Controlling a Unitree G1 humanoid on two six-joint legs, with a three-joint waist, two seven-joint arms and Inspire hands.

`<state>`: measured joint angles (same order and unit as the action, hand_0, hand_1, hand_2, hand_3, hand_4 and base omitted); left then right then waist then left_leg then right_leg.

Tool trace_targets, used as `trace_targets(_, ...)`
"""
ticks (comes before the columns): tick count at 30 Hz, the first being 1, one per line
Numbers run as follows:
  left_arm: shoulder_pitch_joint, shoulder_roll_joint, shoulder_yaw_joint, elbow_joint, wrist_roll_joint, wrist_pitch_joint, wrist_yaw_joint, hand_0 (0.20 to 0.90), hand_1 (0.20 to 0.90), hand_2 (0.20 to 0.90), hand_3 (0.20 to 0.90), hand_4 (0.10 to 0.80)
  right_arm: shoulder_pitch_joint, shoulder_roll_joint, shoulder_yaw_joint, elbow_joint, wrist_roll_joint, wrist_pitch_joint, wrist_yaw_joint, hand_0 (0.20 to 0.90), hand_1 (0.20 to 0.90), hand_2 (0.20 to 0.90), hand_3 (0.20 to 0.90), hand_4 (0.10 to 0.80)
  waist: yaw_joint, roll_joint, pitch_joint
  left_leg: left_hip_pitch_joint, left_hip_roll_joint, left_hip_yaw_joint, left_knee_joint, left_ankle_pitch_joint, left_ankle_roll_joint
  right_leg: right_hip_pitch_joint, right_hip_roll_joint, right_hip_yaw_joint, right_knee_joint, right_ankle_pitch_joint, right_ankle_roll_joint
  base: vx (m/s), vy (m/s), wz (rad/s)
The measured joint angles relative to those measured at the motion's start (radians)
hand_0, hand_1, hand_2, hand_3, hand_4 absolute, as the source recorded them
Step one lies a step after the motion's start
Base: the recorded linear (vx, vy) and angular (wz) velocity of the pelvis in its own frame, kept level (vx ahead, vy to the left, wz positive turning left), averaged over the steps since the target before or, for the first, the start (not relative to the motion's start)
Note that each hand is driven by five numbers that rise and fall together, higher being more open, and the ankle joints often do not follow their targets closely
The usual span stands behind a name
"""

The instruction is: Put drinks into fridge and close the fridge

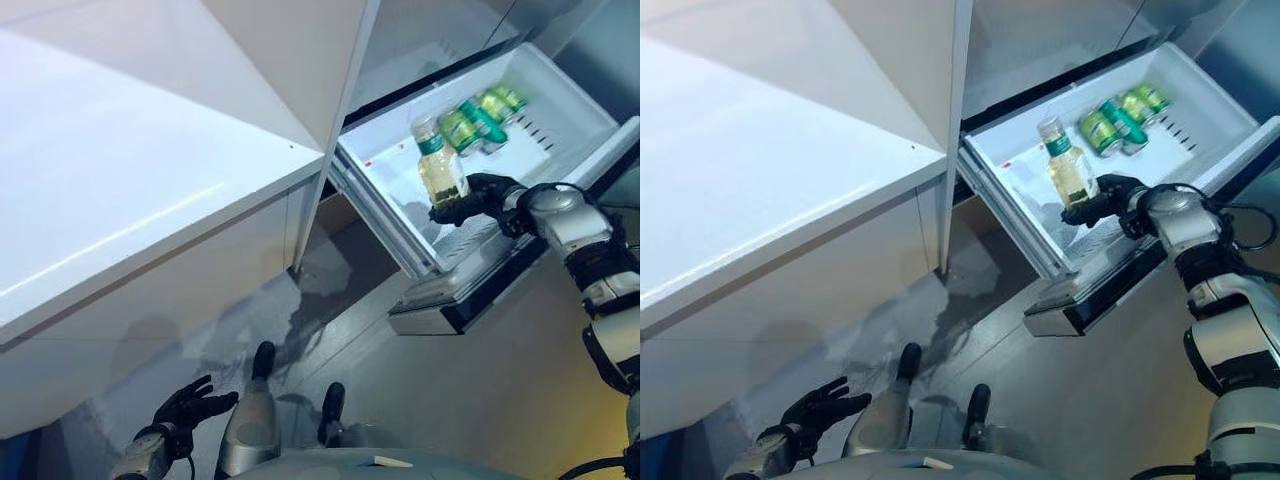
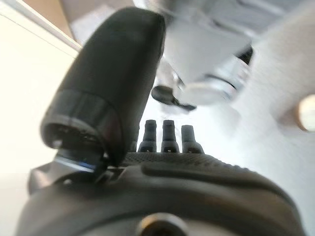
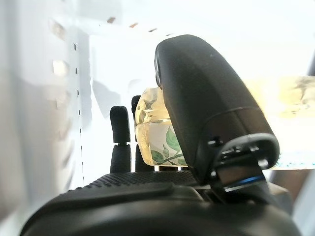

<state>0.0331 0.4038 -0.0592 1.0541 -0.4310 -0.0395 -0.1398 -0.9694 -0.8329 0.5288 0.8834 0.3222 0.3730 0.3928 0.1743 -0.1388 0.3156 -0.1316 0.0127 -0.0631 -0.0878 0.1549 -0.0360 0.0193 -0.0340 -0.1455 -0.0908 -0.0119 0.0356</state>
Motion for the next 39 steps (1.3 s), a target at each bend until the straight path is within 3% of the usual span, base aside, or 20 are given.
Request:
trace_targets(8, -0.046, 0.002, -0.019, -0.012, -0.003, 0.000, 0.005, 0.900, 0.900, 0.900, 0.900, 0.800, -0.077, 0.037, 0.025, 0.135, -0.133, 0.002, 0.075, 0.300, 0.300, 0.300, 0.200, 0.100, 0.021, 0.020, 0.057, -0.019, 0.000, -0.009, 0.000, 0.000, 0.000, -0.016, 0.000, -0.007, 0.000, 0.000, 0.000, -0.052, 0.023, 0.03)
trace_targets(20, -0.087, 0.004, -0.019, -0.011, -0.023, 0.038, -0.003, 0.900, 0.900, 0.900, 0.900, 0.800, -0.229, 0.070, 0.039, 0.364, -0.396, 0.025, 0.161, 0.300, 0.300, 0.300, 0.200, 0.100, 0.044, 0.040, 0.070, -0.053, 0.000, -0.026, 0.000, 0.014, -0.005, -0.039, 0.004, -0.032, 0.000, 0.000, 0.000, -0.002, -0.002, 0.04)
trace_targets(25, -0.089, 0.009, -0.018, -0.012, -0.024, 0.047, -0.007, 0.900, 0.900, 0.900, 0.900, 0.800, -0.254, 0.070, 0.081, 0.374, -0.494, 0.017, 0.190, 0.300, 0.300, 0.300, 0.200, 0.100, 0.054, 0.048, 0.074, -0.059, -0.001, -0.036, 0.000, 0.018, -0.006, -0.039, 0.005, -0.043, 0.000, 0.000, 0.000, 0.015, -0.016, 0.06)
trace_targets(39, -0.140, 0.020, -0.017, -0.139, -0.024, 0.230, 0.055, 0.900, 0.900, 0.900, 0.900, 0.800, -0.269, 0.062, 0.082, 0.373, -0.537, 0.047, 0.208, 0.300, 0.300, 0.300, 0.200, 0.100, 0.085, 0.048, 0.075, -0.085, -0.002, -0.069, 0.000, 0.031, -0.009, -0.050, 0.011, -0.077, 0.000, -0.001, 0.000, 0.025, -0.033, 0.07)
